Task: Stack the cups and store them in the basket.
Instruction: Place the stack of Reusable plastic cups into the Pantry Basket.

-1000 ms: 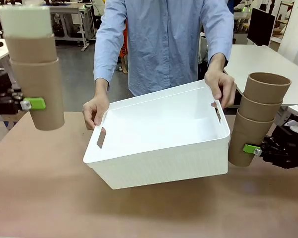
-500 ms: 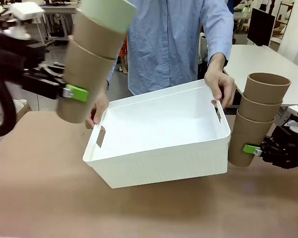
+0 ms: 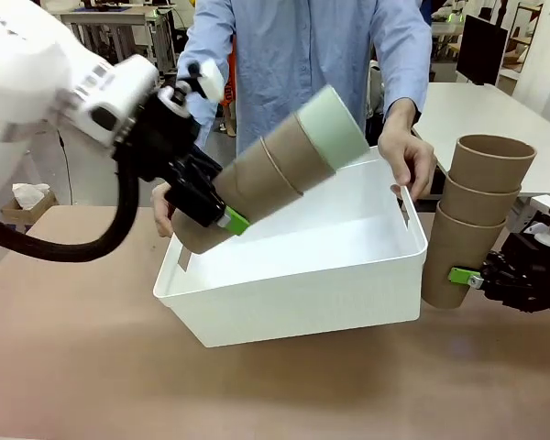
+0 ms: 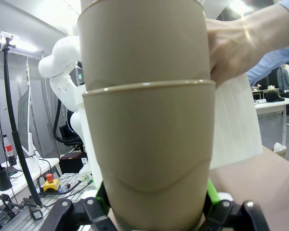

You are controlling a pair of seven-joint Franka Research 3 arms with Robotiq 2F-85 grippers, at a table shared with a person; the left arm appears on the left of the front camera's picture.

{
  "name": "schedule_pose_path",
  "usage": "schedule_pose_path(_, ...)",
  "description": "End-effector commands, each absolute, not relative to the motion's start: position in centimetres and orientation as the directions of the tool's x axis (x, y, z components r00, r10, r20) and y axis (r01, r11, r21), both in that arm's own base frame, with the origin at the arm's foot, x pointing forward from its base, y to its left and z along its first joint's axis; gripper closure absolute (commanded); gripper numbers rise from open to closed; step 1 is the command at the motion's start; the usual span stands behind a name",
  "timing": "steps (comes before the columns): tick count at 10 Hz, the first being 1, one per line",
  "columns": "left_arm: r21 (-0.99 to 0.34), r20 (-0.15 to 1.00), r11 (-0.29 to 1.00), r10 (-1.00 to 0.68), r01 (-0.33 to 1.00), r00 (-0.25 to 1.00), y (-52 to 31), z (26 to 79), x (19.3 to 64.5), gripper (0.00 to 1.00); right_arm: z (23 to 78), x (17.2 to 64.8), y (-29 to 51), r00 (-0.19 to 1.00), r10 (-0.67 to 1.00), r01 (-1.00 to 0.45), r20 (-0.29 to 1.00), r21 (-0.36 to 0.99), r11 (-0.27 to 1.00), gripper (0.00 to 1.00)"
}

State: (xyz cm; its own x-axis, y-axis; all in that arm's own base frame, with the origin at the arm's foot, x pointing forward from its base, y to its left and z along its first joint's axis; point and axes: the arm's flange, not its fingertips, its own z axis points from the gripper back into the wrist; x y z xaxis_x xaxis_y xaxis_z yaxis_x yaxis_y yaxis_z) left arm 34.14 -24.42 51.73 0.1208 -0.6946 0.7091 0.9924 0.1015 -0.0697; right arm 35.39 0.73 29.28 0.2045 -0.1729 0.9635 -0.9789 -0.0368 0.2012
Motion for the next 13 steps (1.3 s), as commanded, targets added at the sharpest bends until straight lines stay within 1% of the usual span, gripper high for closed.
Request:
schedule_pose_path(1, -0.094, 0.65, 0.135, -0.742, 0.986, 0.164, -25.5, 51.0, 36.8, 0.14, 29.7, 35.5, 0.9, 0.196, -0.175, -0.981, 0.965, 0.192, -0.04, 0.14)
schedule_pose_path(4, -0.125, 0.581, 0.155, -0.789, 0.98, 0.199, -27.0, 47.3, 38.5, 0.14, 29.7, 35.5, 0.9, 0.196, -0.175, -0.981, 0.965, 0.192, -0.04, 0.14)
schedule_pose_path(8, -0.145, 0.523, 0.172, -0.823, 0.974, 0.223, -30.1, 42.3, 38.9, 0.14, 29.7, 35.5, 0.9, 0.196, -0.175, -0.981, 0.965, 0.192, -0.04, 0.14)
schedule_pose_path(12, -0.147, 0.518, 0.156, -0.829, 0.977, 0.21, -31.3, 40.2, 37.9, 0.14, 29.7, 35.5, 0.9, 0.196, -0.175, -0.981, 0.965, 0.192, -0.04, 0.14)
schedule_pose_path(13, -0.132, 0.534, 0.155, -0.821, 0.979, 0.202, -31.3, 40.1, 38.0, 0.14, 29.7, 35.5, 0.9, 0.196, -0.175, -0.981, 0.965, 0.192, -0.04, 0.14)
